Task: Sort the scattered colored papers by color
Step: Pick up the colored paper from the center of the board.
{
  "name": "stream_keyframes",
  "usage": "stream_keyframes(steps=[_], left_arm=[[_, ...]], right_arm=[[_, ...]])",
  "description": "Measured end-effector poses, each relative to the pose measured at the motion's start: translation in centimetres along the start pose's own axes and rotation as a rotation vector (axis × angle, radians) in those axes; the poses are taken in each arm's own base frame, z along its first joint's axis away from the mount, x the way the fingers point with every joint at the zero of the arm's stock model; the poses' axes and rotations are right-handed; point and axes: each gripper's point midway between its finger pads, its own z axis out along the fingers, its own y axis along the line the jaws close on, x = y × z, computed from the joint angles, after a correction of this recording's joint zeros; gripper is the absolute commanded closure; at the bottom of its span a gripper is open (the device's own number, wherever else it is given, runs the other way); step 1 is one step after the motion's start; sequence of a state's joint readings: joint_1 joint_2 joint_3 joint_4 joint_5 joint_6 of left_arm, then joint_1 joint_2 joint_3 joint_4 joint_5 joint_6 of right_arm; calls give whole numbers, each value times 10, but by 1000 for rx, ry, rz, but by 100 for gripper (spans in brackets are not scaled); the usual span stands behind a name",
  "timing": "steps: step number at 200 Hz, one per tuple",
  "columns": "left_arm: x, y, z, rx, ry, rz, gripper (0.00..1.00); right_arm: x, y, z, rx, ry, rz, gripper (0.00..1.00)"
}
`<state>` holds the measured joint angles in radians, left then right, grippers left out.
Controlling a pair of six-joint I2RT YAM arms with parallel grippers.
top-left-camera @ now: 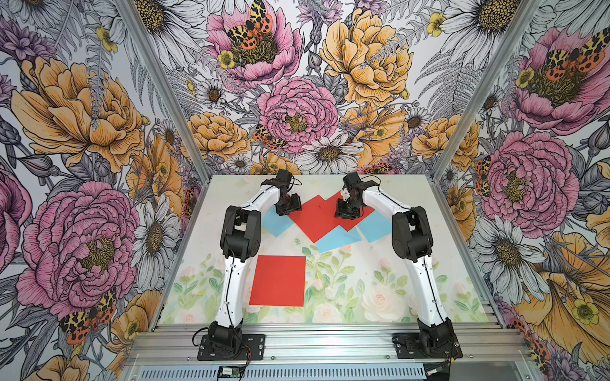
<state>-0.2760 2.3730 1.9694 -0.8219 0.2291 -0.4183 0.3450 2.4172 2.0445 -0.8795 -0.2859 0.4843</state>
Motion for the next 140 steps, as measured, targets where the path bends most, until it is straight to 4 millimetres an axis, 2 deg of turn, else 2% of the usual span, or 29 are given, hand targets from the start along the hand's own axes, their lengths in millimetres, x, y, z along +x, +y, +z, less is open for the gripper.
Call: stream_keyframes(steps=[39,57,104,140], left_arm=[[9,-10,-1,82,50,-30,38],[14,-9,-4,98,69,-39,38],[36,10,-15,27,110,-28,38],[32,26,-21,-65,74,9,37]], right_arm=[[-1,-1,0,-7,2,5,63],[0,-1,0,-11,4,5,62],[0,0,0,-18,7,6,63],[0,1,0,-22,10,6,62]])
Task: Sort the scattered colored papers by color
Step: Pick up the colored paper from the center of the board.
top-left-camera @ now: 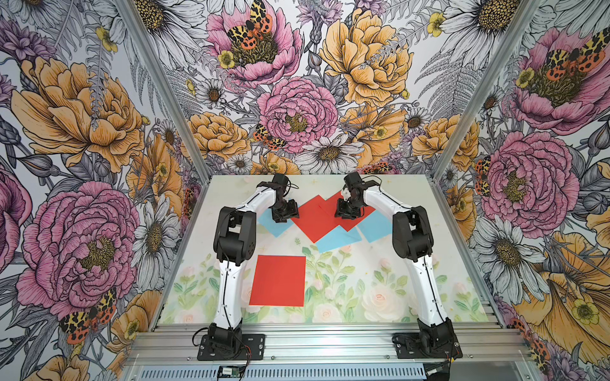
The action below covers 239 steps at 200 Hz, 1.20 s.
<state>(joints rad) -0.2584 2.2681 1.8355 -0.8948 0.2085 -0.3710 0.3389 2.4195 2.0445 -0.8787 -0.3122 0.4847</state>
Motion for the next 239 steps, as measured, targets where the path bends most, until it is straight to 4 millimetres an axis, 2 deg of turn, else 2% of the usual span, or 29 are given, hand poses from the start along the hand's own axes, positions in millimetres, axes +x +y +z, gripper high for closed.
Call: stream_keyframes(steps=[28,93,239], left_arm=[[-2,7,-1,-44,-11,12,37],[-21,2,8,-42,-33,14,38],[-29,-5,12,-20,-33,5,37]], right_arm=[[0,0,0,-3,1,0,62],[0,1,0,-7,3,0,62],[1,1,1,-27,14,7,62]])
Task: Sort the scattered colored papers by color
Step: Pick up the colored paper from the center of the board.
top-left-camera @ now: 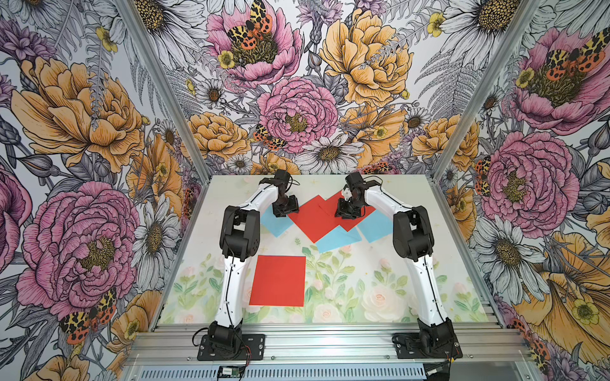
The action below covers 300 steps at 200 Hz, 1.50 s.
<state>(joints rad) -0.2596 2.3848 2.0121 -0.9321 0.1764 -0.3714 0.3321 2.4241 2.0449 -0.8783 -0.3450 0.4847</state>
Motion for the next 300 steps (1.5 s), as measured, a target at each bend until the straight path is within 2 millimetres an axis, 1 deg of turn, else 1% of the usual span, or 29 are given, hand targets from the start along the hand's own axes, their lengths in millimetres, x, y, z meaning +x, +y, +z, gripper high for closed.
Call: stream_keyframes(steps=[63,112,152,209,222,260,300], left_arm=[[0,-3,0,17,5,-28,37],[-3,-7,3,50,0,-84,37],[-4,-7,3,71,-5,-132,38],[-7,-5,0,221,-73,-275,38],[-8,-5,0,242,-74,-285,41],[-6,-10,3,286,-63,-278,58],[-2,-15,6,317,-41,-230,59]], right_arm=[[0,0,0,0,0,0,62],[0,0,0,0,0,0,62],[-1,-1,0,-2,0,4,62],[0,-1,0,-8,3,4,62],[0,-1,0,-9,4,4,62],[-2,0,0,-16,6,8,62],[-3,0,0,-19,7,13,62]])
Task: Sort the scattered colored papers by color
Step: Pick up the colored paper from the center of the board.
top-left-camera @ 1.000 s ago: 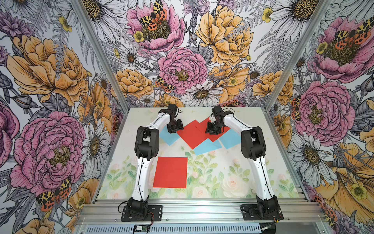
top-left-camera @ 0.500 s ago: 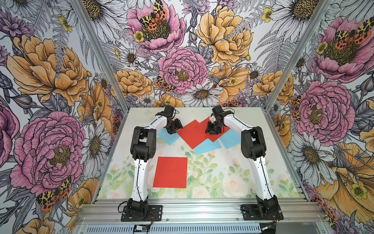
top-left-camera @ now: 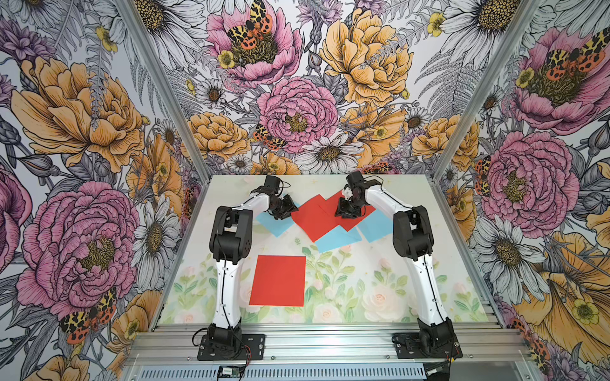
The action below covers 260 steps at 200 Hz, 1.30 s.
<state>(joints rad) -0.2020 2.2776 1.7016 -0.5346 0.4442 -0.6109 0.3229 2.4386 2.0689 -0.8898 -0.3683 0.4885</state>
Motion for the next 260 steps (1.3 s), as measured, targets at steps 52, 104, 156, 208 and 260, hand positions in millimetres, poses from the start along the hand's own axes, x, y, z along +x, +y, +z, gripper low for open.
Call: stream_keyframes(steps=[52,104,156,208,260], left_arm=[[2,0,-1,3,17,77,58],[5,10,0,-30,54,110,91],[5,10,1,-38,79,130,100],[6,-10,-6,14,104,156,100],[6,-78,-100,148,-14,244,100]], right_arm=[[0,0,0,0,4,1,62],[-2,1,1,-3,3,2,62],[-3,2,0,-7,1,-3,61],[-8,5,-7,-10,-23,-21,51],[-24,53,-120,-68,-225,-110,35]])
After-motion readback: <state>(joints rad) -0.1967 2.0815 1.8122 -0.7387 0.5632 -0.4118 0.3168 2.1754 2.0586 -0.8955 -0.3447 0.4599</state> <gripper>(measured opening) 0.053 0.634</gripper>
